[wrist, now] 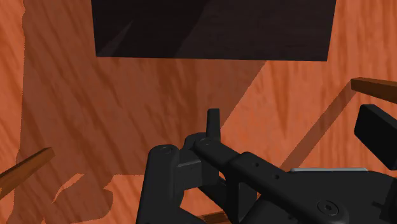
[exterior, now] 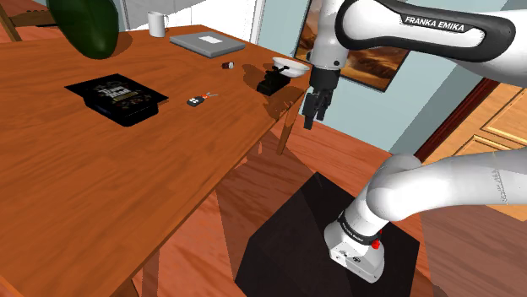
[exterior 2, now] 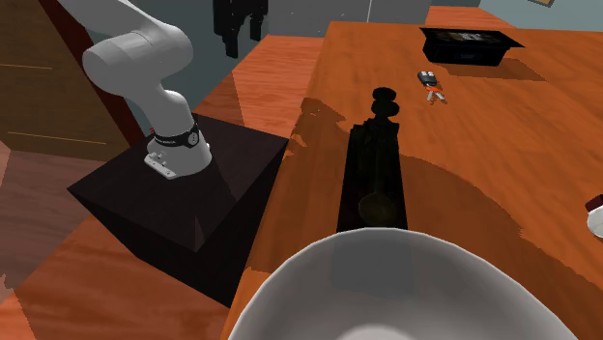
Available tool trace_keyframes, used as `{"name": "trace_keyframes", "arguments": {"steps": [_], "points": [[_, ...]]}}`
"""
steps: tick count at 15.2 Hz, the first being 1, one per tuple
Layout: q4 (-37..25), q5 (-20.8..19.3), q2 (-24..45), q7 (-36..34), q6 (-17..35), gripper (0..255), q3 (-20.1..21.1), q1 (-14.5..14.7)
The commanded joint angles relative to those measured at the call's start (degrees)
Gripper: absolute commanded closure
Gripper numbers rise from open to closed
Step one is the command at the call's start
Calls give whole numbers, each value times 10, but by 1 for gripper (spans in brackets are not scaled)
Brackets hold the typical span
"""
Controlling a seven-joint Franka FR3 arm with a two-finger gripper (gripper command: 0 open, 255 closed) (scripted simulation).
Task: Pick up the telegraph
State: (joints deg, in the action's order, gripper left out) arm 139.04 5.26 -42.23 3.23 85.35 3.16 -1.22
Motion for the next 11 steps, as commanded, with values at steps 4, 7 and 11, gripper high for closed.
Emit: {"name": "trace_keyframes", "arguments": {"steps": [4, 7, 11], "points": [[-38, 6, 62, -61, 36, 0, 15, -22], [-80, 6, 121, -122, 66, 0, 26, -44], [-142, -2, 197, -202, 96, 0, 36, -72]]}}
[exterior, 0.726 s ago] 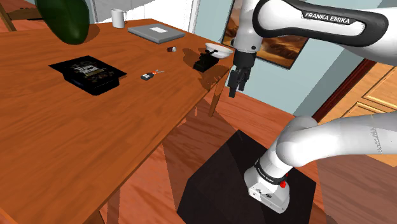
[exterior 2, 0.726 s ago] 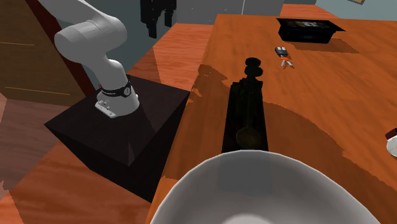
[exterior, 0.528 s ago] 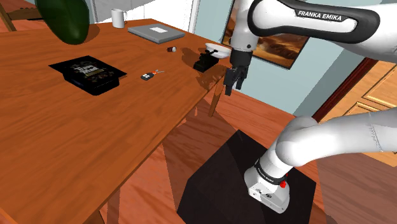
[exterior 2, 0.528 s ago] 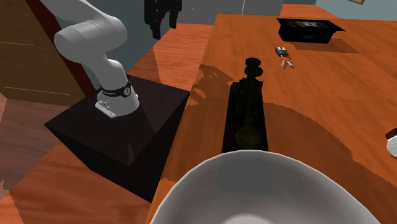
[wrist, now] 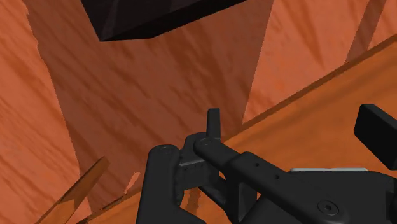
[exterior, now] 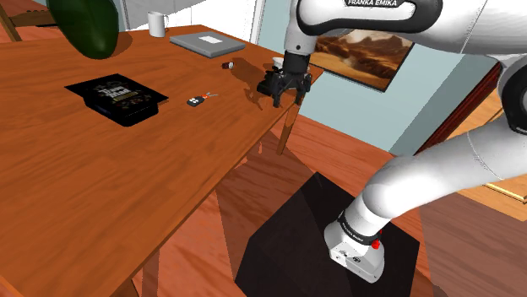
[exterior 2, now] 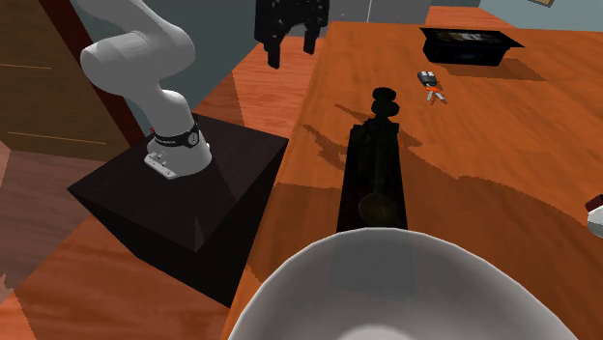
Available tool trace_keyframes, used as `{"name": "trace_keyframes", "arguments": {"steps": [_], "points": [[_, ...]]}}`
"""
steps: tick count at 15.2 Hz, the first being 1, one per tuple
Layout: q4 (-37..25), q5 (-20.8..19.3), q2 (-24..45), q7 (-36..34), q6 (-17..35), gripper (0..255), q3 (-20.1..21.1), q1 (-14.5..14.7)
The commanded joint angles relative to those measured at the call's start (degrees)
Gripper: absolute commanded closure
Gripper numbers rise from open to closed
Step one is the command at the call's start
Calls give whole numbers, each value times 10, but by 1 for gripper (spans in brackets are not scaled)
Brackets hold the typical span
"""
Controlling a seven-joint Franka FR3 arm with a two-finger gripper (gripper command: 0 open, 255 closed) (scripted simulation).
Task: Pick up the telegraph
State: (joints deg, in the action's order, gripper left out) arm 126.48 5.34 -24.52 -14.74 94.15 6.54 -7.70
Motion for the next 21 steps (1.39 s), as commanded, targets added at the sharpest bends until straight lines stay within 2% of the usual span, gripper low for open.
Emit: {"name": "trace_keyframes", "arguments": {"steps": [1, 10, 21], "points": [[-33, -5, 38, -42, 14, 0, 4, -14], [-192, -42, 190, -216, 39, 0, -2, -62], [-406, -84, 344, -399, 16, 0, -47, -103]]}}
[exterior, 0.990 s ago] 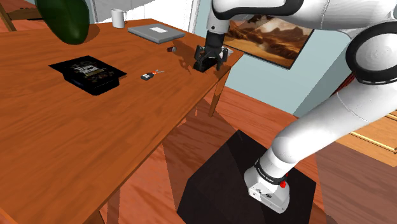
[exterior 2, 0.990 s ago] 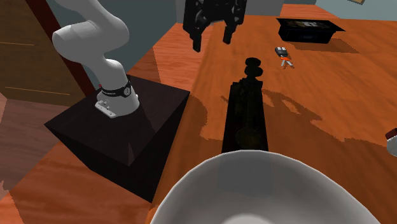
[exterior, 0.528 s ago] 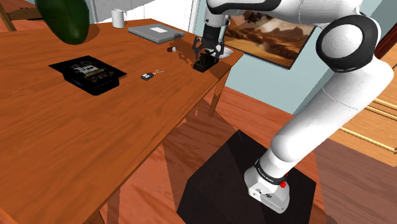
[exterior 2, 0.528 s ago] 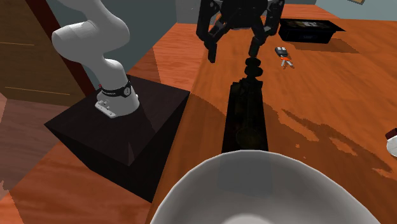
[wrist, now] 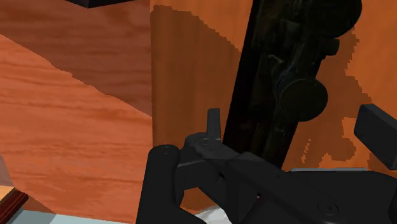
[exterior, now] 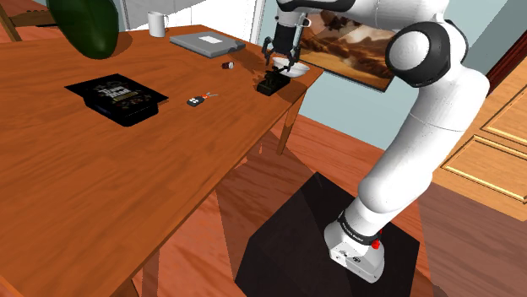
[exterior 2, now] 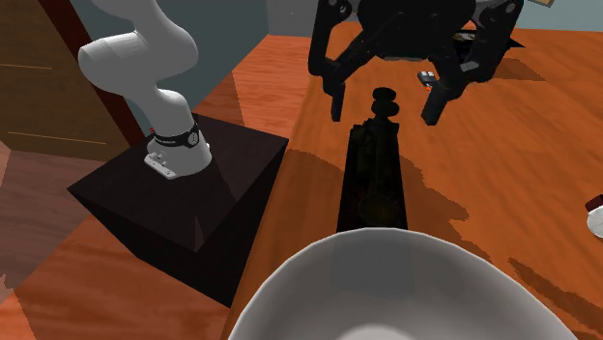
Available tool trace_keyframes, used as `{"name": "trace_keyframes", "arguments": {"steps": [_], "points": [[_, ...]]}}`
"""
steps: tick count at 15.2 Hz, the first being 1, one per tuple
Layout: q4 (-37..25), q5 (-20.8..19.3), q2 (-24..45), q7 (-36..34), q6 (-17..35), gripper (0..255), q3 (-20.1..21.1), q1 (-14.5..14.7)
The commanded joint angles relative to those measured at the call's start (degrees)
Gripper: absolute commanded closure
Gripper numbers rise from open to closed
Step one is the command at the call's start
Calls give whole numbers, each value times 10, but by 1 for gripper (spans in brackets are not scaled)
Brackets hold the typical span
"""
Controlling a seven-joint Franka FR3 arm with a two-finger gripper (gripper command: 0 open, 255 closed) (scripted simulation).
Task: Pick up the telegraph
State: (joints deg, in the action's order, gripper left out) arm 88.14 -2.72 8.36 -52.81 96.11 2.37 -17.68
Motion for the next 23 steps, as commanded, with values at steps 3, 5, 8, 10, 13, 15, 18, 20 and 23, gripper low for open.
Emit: {"name": "trace_keyframes", "arguments": {"steps": [3, 5, 8, 10, 13, 15, 18, 20, 23], "points": [[-34, -6, 27, -34, 0, 0, -11, -7], [-16, -6, 25, -34, 16, 0, -11, -7], [10, -6, 23, -35, 40, 0, -11, -7], [23, -6, 23, -36, 53, 0, -11, -7], [24, -6, 22, -36, 52, 255, -11, -8], [24, -6, 22, -36, 53, 255, -11, -7], [24, -6, 22, -36, 52, 255, -11, -7], [24, -6, 22, -36, 52, 255, -11, -7], [6, -6, 23, -35, 37, 255, -11, -7]]}}
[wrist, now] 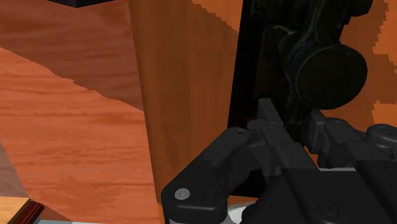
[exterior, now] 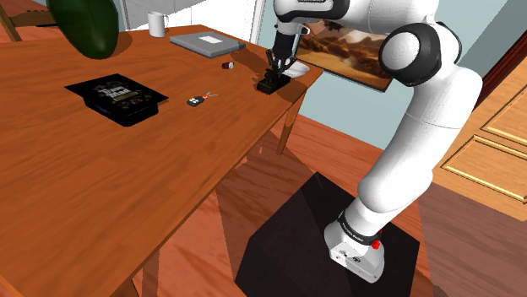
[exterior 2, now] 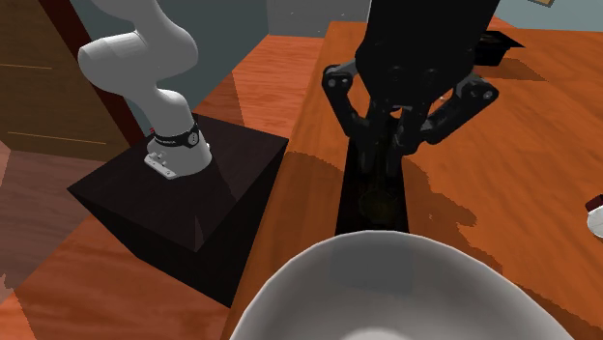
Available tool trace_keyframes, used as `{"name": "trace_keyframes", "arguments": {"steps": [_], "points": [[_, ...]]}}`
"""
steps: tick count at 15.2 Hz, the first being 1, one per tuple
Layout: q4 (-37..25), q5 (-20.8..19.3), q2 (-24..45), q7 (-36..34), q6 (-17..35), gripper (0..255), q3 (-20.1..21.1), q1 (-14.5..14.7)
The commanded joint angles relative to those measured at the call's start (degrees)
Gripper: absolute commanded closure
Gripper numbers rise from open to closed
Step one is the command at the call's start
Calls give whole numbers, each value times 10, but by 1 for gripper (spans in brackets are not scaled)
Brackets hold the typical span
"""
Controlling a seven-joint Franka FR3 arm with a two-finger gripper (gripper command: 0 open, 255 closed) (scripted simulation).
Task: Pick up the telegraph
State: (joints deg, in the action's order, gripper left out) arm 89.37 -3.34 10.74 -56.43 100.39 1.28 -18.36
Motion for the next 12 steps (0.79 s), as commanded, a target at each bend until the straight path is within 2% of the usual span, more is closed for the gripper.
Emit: {"name": "trace_keyframes", "arguments": {"steps": [1, 12], "points": [[-14, 0, 0, 1, -14, 255, 0, 0], [-124, 0, 17, 5, -106, 255, 0, 1]]}}
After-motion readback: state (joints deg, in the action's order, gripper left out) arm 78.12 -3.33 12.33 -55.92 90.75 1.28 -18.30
